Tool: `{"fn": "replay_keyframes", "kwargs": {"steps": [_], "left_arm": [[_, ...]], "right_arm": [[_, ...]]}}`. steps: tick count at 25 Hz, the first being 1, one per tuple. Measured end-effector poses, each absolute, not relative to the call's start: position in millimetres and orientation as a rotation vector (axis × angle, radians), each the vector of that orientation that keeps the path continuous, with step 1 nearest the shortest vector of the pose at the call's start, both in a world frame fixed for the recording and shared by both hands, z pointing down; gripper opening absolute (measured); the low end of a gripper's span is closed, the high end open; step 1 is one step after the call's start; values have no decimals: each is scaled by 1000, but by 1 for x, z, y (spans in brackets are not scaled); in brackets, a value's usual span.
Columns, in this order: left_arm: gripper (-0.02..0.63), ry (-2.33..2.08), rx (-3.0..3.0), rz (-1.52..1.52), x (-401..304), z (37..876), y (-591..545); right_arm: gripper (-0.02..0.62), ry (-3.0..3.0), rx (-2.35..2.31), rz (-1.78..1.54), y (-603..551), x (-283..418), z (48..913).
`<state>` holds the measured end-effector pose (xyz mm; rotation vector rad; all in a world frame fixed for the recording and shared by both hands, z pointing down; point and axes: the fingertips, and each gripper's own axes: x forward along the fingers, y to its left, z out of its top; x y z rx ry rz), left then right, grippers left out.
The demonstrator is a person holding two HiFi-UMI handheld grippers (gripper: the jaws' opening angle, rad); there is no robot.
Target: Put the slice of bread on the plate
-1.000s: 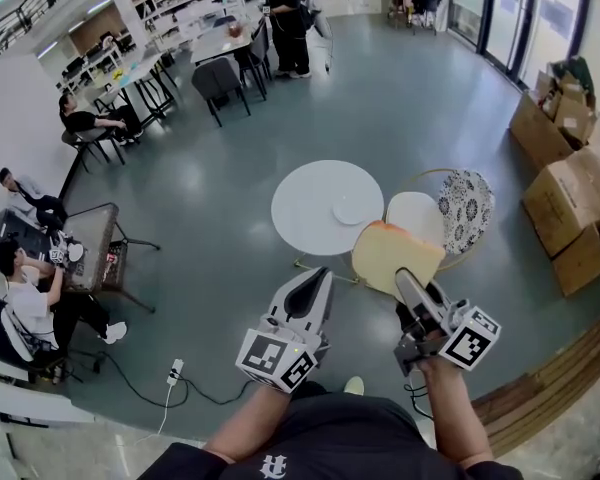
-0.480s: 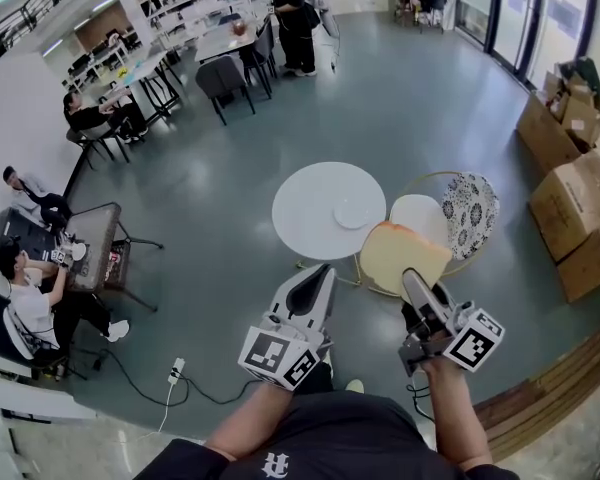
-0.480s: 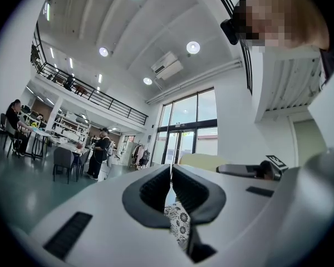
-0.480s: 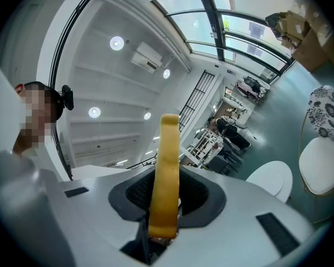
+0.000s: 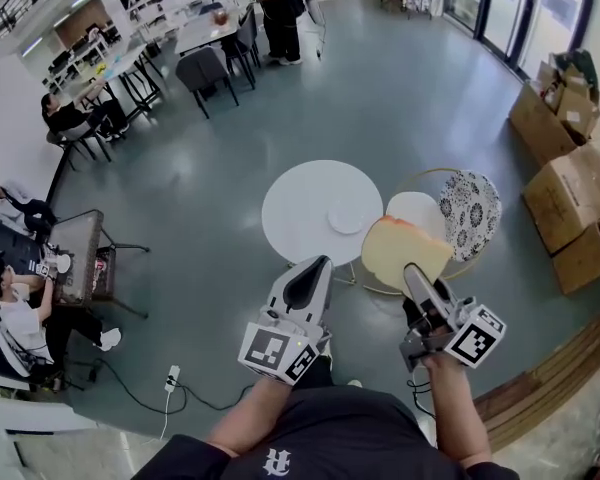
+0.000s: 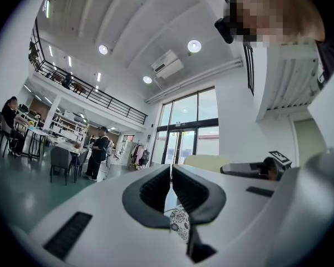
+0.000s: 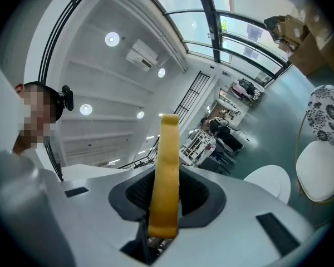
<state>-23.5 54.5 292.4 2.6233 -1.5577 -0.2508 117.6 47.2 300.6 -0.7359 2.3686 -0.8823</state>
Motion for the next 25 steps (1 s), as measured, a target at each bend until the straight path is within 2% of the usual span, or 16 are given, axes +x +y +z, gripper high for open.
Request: {"fn": "replay_keyframes", "kwargs": {"steps": [14, 25], "left_arm": [[17, -1409, 2674, -186, -94, 324, -100], [17, -1310, 2721, -171, -98, 376, -176]], "right_arm": [[94, 2322, -890, -993, -98, 34, 340], [94, 2323, -998, -1126, -174, 22, 416]]}}
